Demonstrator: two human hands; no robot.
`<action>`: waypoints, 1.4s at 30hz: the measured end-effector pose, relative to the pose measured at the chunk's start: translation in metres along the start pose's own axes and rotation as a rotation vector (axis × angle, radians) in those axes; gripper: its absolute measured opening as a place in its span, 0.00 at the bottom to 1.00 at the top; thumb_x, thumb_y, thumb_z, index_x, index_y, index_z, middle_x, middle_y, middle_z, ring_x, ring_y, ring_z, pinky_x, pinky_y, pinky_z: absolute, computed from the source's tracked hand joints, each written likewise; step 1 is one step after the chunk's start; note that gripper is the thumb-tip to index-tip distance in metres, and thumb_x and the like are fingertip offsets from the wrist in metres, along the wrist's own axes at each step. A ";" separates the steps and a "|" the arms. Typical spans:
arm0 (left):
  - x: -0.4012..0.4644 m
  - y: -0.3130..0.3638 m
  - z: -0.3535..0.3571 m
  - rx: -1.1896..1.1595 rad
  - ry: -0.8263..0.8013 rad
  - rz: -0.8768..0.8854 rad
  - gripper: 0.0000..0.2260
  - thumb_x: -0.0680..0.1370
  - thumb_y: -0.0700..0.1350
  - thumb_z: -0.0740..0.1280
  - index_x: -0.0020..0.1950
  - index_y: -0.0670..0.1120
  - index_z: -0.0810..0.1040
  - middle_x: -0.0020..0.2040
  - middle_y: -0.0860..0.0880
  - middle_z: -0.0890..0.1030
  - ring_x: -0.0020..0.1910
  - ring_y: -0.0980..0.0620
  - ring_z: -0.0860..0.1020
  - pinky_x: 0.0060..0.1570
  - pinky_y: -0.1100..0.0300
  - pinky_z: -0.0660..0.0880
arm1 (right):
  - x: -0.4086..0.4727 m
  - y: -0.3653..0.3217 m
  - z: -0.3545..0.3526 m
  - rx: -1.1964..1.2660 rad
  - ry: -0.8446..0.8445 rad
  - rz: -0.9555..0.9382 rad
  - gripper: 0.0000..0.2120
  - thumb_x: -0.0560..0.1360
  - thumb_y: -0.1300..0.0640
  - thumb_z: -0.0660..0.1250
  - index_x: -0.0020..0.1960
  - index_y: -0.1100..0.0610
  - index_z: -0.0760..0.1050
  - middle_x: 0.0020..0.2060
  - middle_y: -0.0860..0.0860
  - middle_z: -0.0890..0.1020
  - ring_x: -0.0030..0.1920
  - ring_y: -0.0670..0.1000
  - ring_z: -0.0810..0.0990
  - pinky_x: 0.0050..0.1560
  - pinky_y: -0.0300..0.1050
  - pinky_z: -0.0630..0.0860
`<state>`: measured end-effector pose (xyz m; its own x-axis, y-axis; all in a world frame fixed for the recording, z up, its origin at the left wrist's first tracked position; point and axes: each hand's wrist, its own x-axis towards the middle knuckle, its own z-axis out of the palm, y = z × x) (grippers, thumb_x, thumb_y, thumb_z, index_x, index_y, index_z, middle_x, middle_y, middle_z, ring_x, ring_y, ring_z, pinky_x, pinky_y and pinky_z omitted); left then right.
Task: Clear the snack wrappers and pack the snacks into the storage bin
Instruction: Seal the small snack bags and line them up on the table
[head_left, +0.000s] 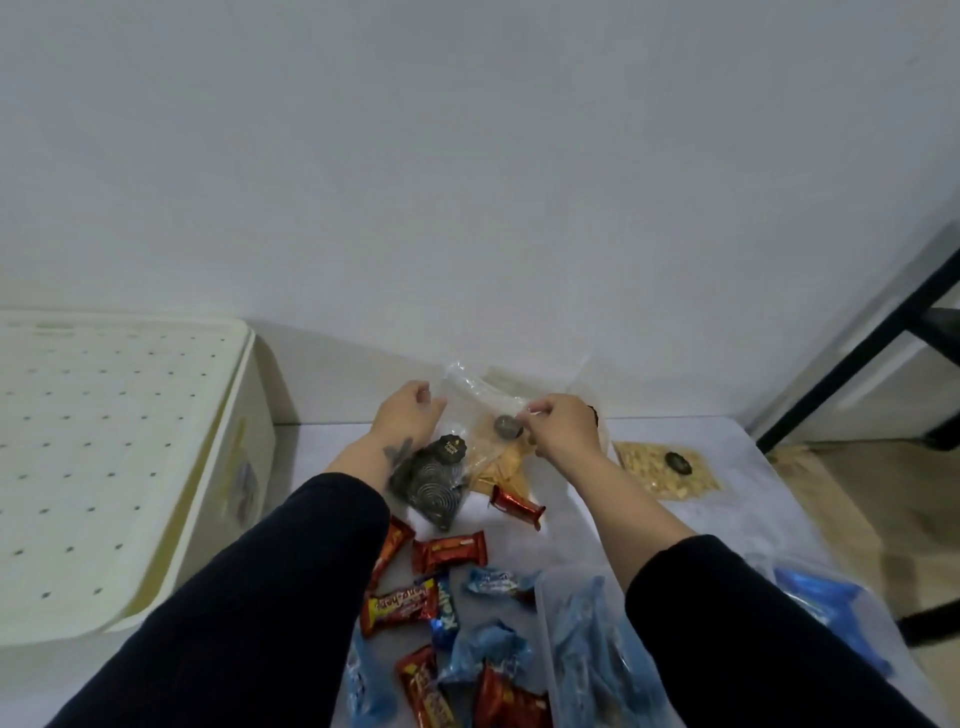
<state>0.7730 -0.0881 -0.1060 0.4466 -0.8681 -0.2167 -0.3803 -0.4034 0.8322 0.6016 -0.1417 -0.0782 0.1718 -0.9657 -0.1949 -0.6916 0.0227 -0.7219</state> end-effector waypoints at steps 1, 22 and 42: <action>0.004 -0.001 0.001 -0.012 0.001 0.012 0.21 0.81 0.48 0.60 0.72 0.41 0.66 0.69 0.44 0.72 0.67 0.46 0.71 0.67 0.55 0.66 | 0.004 0.000 0.002 -0.011 0.002 -0.008 0.07 0.74 0.59 0.67 0.39 0.53 0.80 0.47 0.55 0.85 0.47 0.55 0.83 0.53 0.54 0.80; -0.038 -0.012 -0.026 -0.496 0.202 0.171 0.06 0.78 0.42 0.65 0.52 0.41 0.79 0.42 0.50 0.81 0.42 0.59 0.79 0.38 0.76 0.73 | -0.027 -0.028 -0.011 -0.177 -0.126 -0.322 0.04 0.75 0.62 0.68 0.45 0.61 0.80 0.36 0.48 0.78 0.35 0.43 0.73 0.32 0.31 0.64; -0.047 -0.019 -0.032 -0.535 0.269 0.145 0.03 0.78 0.41 0.66 0.48 0.44 0.79 0.40 0.51 0.81 0.40 0.61 0.79 0.44 0.69 0.71 | -0.033 -0.044 0.015 -0.142 -0.138 -0.452 0.06 0.72 0.57 0.72 0.45 0.60 0.82 0.40 0.50 0.78 0.43 0.47 0.74 0.44 0.38 0.67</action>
<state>0.7856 -0.0306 -0.0956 0.6357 -0.7720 -0.0034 -0.0248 -0.0248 0.9994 0.6367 -0.1067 -0.0492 0.5617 -0.8270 0.0238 -0.6133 -0.4355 -0.6589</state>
